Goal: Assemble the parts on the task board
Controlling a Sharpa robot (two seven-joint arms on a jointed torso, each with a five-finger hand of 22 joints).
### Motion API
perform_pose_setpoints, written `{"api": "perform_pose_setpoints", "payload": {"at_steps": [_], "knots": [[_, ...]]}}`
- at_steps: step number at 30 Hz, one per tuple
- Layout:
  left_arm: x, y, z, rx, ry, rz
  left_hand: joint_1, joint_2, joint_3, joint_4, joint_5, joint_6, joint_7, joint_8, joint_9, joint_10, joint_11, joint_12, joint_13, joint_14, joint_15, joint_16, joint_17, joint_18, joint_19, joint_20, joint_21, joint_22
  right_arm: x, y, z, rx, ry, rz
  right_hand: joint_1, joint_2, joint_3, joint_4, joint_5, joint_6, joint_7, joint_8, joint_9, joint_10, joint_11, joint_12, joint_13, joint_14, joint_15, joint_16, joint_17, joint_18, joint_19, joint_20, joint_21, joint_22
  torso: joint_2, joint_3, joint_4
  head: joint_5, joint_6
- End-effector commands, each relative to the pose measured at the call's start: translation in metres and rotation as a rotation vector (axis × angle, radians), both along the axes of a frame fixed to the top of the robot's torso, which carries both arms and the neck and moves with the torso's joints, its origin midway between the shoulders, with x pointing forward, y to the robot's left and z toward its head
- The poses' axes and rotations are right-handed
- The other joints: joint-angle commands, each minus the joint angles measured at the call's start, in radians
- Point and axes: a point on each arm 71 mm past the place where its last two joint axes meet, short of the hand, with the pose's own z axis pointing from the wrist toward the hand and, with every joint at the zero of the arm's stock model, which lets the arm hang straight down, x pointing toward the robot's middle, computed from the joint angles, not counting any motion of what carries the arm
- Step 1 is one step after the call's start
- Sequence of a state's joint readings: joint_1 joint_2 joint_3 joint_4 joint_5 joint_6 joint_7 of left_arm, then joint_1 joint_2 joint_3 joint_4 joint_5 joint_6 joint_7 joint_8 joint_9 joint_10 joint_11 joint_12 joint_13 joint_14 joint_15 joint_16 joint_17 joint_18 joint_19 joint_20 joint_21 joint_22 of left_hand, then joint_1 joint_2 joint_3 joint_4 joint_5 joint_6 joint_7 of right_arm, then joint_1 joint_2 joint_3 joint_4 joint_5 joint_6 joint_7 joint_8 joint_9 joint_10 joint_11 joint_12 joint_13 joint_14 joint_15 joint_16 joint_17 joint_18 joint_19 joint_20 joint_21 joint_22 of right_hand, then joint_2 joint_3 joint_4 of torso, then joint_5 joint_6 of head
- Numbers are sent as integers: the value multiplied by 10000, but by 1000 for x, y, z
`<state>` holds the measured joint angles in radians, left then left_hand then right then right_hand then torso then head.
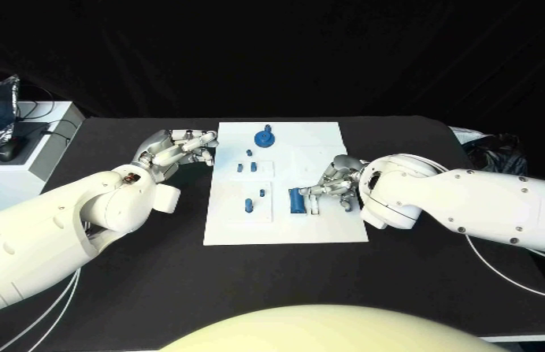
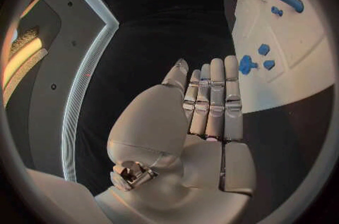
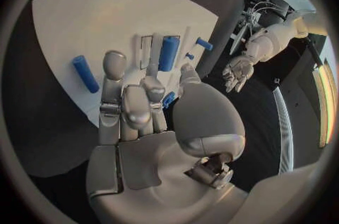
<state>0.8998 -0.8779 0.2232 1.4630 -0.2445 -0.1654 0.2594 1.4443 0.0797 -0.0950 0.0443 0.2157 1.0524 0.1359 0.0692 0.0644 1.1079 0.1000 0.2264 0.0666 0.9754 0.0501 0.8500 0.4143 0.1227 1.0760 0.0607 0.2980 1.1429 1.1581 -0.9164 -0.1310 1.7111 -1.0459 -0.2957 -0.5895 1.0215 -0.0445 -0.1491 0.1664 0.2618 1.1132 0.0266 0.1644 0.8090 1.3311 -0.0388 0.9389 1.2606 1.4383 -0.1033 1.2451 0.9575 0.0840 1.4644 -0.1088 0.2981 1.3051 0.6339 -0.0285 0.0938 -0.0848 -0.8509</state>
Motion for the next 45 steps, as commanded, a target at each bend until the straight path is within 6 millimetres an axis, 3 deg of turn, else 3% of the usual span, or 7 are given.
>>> {"api": "perform_pose_setpoints", "payload": {"at_steps": [1,5,11,14,26,36,45], "knots": [[0,-2,1,-93,-90,-138,-61,3,8,54,-5,-49,14,-31,12,-38,0,21,10,0,28,17,-8,10,66,-34,-37,9,-1,-4,9,355,-465,303,25,180,-51,-173,77,27,73,-104,-73,-26,-20,67,28,52,44,-20,10,1,428,-24,13,23,0,7,-20,-34,30],[0,-2,1,-96,-90,-147,-61,3,8,54,-5,-49,14,-31,12,-38,0,21,10,0,28,17,-8,10,66,-34,-37,9,0,-19,12,48,-416,261,307,479,-72,-720,181,84,106,-284,-291,-21,1,88,51,49,60,0,30,13,432,-6,49,62,-2,-3,-18,-86,50],[-1,-3,1,-96,-93,-157,-44,1,12,45,-4,-49,14,-31,12,-35,-1,24,10,0,26,20,-9,10,70,-35,-49,20,6,-45,10,-1220,-246,391,561,576,-10,-1120,514,219,139,-575,-529,-12,20,105,69,52,77,48,100,28,439,14,166,123,3,-7,-6,-146,86],[-1,-3,1,-98,-94,-163,-44,1,12,45,-4,-49,14,-31,12,-35,-1,24,10,0,26,20,-9,10,70,-35,-49,20,7,-55,7,-1947,-106,542,608,617,-13,-1186,750,288,115,-562,-504,9,5,127,85,55,66,72,137,23,441,10,228,148,3,-2,-5,-169,85],[-1,-3,1,-97,-99,-185,-44,1,12,45,-4,-49,14,-31,12,-35,-1,24,10,0,26,20,-9,10,70,-35,-49,20,6,-65,-5,-3156,385,657,535,637,-102,-1165,1045,311,66,-456,-303,54,-27,168,130,62,45,140,263,-6,455,-13,412,217,2,-9,14,-191,23],[-1,-2,1,-80,-94,-174,-45,6,14,45,-4,-38,5,-26,14,-33,-3,25,10,-2,26,21,-11,10,73,-34,-63,35,5,-64,-13,-3322,593,590,518,504,-47,-825,1082,258,59,-408,-125,61,-32,157,173,65,38,148,352,-24,461,-27,418,240,0,-6,12,-176,4],[-1,-2,1,-73,-89,-168,-54,-1,7,47,-5,-49,16,-34,11,-38,0,23,10,-3,28,21,-12,9,77,-35,-74,44,2,-55,-19,-3206,673,741,502,478,-59,-812,1095,258,61,-421,-136,57,-29,155,175,70,42,151,364,-21,460,-23,435,248,2,4,14,-180,-24]]}}
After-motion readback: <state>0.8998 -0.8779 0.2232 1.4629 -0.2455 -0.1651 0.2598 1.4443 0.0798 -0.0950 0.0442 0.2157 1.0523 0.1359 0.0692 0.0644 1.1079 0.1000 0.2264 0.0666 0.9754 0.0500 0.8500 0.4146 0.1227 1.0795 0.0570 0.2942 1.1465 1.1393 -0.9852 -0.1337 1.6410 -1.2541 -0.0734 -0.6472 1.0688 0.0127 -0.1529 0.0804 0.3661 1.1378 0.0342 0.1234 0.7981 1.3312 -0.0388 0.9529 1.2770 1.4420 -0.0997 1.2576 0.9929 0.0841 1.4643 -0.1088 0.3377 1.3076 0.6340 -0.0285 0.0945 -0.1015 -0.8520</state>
